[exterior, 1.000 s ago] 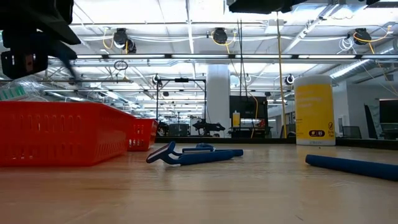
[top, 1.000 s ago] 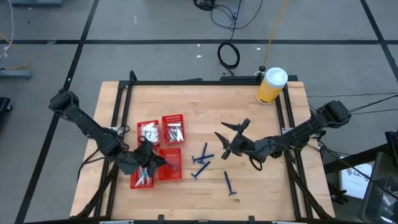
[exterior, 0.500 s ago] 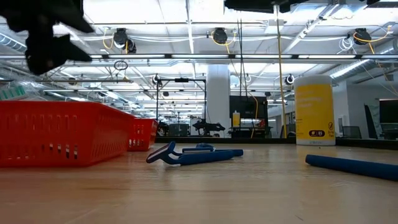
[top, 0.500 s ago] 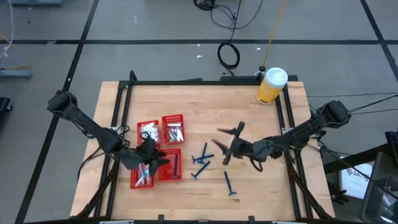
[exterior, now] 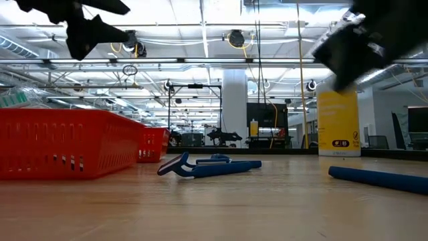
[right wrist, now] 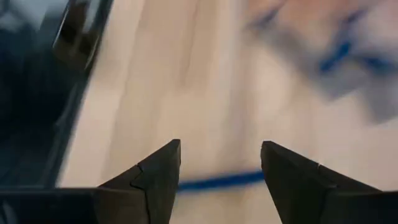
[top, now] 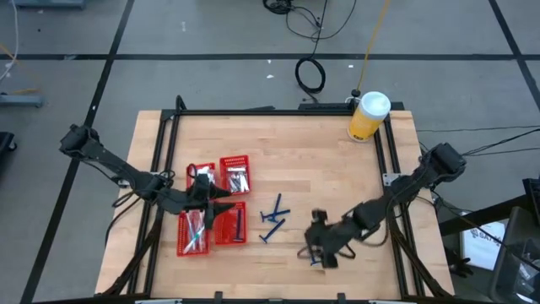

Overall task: Pick & Place Travel size toiletries
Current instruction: Put the blue razor into the bottom right red basket

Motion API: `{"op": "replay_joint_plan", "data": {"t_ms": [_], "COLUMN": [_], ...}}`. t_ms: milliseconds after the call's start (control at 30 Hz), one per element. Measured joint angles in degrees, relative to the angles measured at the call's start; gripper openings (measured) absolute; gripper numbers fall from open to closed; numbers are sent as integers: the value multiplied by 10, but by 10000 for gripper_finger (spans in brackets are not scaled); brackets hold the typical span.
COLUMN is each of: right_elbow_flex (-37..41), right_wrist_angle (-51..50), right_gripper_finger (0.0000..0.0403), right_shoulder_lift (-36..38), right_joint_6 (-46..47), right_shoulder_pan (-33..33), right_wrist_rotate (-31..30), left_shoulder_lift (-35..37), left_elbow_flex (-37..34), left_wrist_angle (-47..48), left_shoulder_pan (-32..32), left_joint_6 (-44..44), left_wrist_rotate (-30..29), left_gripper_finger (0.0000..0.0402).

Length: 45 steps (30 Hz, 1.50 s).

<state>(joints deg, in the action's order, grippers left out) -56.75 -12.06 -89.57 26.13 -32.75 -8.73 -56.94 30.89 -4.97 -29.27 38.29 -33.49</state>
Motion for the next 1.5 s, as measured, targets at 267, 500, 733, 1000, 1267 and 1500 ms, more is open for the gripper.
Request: {"op": "replay_joint_plan", "data": {"t_ms": [267,500,733,1000,1267,1500], "right_elbow_flex": [0,-2,0,0,0,0], "right_wrist_angle": [-73,15,85,156,127,132], "right_gripper_finger": [210,210,210,210,210,210], "right_shoulder_lift": [-82,-120,-126,-126,-120,-123], "right_joint_6": [113,133,-7,-183,-156,12], "right_shoulder_pan": [-36,-31,22,90,74,23], "right_wrist_rotate": [147,239,206,54,43,7], "left_shoulder_lift": [0,0,0,0,0,0], "left_elbow_flex": [0,0,0,0,0,0], "left_wrist_angle": [1,1,2,4,5,4], "left_shoulder_pan": [39,43,43,43,43,50], "left_joint_6": [-5,-5,-2,-1,-3,-2], "left_wrist_rotate": [0,20,21,22,35,23], "left_gripper_finger": [214,214,214,214,214,214]}}
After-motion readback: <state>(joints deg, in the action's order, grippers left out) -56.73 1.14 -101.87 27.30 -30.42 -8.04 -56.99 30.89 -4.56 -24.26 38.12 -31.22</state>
